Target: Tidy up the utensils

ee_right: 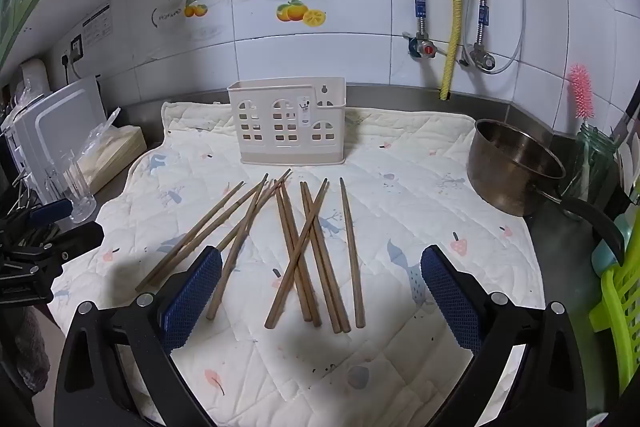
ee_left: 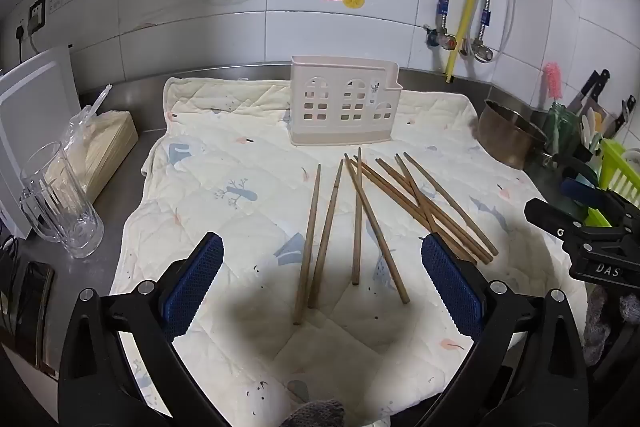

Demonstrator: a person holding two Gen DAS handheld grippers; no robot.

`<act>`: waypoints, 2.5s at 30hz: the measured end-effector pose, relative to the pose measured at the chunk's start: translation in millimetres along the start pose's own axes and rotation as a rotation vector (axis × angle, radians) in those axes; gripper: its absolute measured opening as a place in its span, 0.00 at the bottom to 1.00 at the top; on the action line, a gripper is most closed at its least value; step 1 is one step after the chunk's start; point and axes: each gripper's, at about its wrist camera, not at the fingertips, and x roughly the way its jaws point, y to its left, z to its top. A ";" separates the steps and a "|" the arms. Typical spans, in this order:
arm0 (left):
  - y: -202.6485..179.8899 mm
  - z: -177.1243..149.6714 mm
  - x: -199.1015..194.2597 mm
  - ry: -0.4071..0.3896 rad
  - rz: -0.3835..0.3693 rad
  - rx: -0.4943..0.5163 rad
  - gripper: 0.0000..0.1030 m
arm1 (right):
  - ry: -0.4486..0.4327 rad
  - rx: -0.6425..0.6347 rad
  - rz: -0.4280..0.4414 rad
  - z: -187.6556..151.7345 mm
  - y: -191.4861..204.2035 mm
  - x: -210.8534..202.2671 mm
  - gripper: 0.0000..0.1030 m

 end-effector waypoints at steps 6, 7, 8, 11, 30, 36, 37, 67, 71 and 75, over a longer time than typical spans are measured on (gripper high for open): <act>-1.2 -0.8 0.8 0.003 -0.005 -0.001 0.95 | -0.004 0.003 0.001 0.4 1.4 0.8 0.94; -1.7 -0.9 0.8 0.004 -0.006 0.000 0.95 | -0.005 0.003 0.002 0.4 1.6 0.8 0.94; -2.3 -1.1 0.6 0.004 -0.004 0.001 0.95 | -0.004 0.003 0.002 0.5 1.8 0.8 0.94; 3.8 1.5 4.7 0.006 -0.005 -0.004 0.95 | -0.002 0.001 0.001 0.8 1.9 1.3 0.94; 1.9 -2.2 3.1 0.011 0.002 -0.015 0.95 | 0.001 -0.011 0.008 1.8 5.2 3.0 0.94; 1.3 -3.5 1.8 0.012 0.000 -0.022 0.95 | -0.001 -0.012 0.007 1.8 5.7 2.4 0.94; 0.9 -4.0 1.5 0.012 -0.001 -0.024 0.95 | -0.001 -0.011 0.006 1.4 5.4 2.4 0.94; 6.2 -3.2 11.0 0.036 -0.004 -0.050 0.95 | 0.002 -0.014 0.009 0.1 7.7 5.7 0.94; 7.4 -2.7 10.4 0.035 -0.005 -0.051 0.95 | 0.003 -0.013 0.010 -0.1 7.8 7.1 0.94; 7.3 -2.8 11.0 0.035 -0.004 -0.052 0.95 | 0.004 -0.010 0.010 -0.9 8.2 8.2 0.94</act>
